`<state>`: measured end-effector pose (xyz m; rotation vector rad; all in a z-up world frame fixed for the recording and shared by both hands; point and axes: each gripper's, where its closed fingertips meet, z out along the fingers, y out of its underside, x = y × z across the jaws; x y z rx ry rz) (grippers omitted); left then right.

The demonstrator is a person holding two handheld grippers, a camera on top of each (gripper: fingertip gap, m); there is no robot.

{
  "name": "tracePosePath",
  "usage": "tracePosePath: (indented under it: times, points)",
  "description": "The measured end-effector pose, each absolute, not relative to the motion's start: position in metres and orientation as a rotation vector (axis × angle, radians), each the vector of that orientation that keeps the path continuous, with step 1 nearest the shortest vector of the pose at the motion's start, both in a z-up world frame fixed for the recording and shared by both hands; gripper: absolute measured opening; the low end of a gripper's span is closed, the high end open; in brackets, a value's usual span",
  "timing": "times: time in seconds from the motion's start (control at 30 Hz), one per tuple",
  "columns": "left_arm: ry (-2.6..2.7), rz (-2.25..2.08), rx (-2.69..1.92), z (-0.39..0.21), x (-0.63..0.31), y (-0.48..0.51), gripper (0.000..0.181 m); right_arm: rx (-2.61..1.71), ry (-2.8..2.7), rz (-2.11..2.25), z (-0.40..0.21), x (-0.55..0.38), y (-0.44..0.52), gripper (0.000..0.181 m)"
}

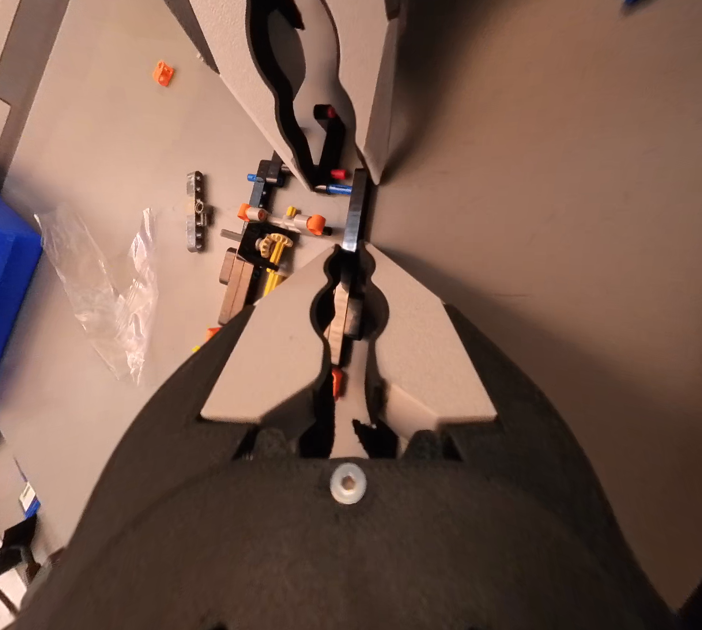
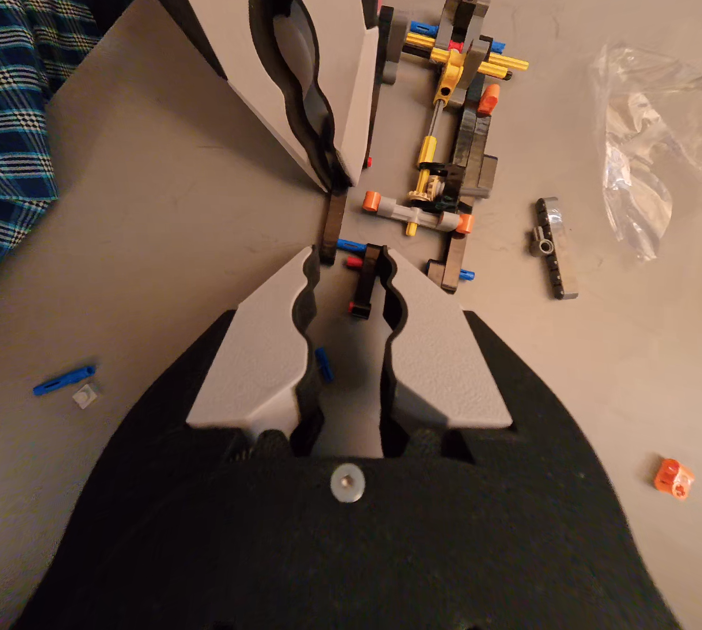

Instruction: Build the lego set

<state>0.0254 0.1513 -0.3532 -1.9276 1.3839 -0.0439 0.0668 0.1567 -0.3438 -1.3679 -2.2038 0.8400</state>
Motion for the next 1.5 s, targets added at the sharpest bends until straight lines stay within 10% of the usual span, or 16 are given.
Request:
tracePosePath:
  times: [1.5]
  points:
    - [1.123,0.066,-1.967,-0.3531,0.0197,0.1466,0.008,-1.278,-2.287,0.794,-0.3451,0.0686,0.1555,0.028]
